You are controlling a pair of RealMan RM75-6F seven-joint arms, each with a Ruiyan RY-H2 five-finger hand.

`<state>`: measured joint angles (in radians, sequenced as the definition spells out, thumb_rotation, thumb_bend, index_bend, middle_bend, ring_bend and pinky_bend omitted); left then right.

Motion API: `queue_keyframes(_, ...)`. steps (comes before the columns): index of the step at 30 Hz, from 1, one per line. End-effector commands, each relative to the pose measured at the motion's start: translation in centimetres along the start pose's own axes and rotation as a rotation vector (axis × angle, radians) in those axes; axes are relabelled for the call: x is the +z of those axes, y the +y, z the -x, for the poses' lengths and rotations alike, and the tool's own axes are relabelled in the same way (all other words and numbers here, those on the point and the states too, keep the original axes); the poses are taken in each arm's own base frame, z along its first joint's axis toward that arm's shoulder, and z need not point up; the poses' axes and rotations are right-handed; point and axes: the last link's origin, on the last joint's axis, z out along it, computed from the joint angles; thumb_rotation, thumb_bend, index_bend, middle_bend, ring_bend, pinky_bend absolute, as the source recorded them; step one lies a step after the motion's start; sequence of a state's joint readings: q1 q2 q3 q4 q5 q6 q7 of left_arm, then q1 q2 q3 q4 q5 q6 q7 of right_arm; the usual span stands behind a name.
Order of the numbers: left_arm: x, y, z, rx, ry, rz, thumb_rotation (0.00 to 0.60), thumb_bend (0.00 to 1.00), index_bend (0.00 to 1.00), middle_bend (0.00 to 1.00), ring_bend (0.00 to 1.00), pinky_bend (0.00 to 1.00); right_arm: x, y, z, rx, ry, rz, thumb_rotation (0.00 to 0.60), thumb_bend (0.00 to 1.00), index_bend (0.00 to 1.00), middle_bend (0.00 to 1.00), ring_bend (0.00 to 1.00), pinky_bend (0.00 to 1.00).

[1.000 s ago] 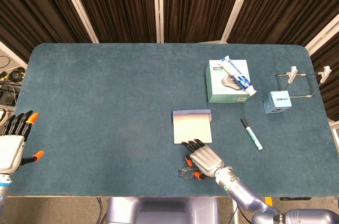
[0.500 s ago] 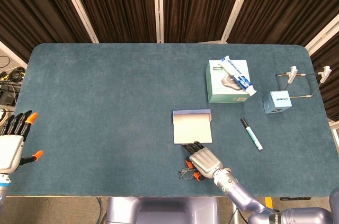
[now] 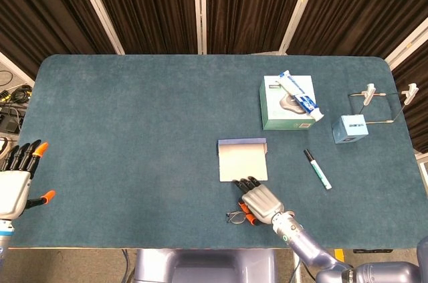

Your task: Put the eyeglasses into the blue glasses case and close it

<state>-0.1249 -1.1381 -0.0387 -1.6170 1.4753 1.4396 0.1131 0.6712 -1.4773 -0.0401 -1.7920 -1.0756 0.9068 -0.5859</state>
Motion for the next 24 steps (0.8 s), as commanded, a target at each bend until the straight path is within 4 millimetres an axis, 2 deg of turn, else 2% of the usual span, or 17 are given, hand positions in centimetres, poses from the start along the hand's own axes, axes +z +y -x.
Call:
queue_keyframes(1,0.0,0.0,0.0,0.0,0.0,0.001,0.6,0.0,0.0,0.0,0.0,0.0,0.0,0.1,-0.3,-0.001,0.012,0.0,0.6,0.37,0.62,0.0,0.0,0.0)
queue_keyframes(8,0.1,-0.1,0.0,-0.003,-0.001,-0.005,0.6,0.0,0.0,0.0,0.0,0.0,0.7,0.6,-1.9,-0.019,0.07,0.004,0.6,0.38,0.63,0.0,0.0,0.0)
queue_keyframes(12,0.1,-0.3,-0.1,-0.006,-0.002,-0.011,0.6,0.0,0.0,0.0,0.0,0.0,1.8,1.1,-3.5,-0.04,0.111,0.015,0.6,0.38,0.63,0.0,0.0,0.0)
queue_keyframes(17,0.2,-0.8,-0.1,-0.01,-0.004,-0.028,0.6,0.0,0.0,0.0,0.0,0.0,4.0,1.8,-6.3,-0.051,0.167,0.049,0.6,0.38,0.63,0.0,0.0,0.0)
queue_keyframes(24,0.5,-1.4,0.0,-0.018,-0.017,-0.055,0.6,0.0,0.0,0.0,0.0,0.0,6.9,2.9,-8.1,-0.083,0.191,0.106,0.6,0.38,0.63,0.0,0.0,0.0)
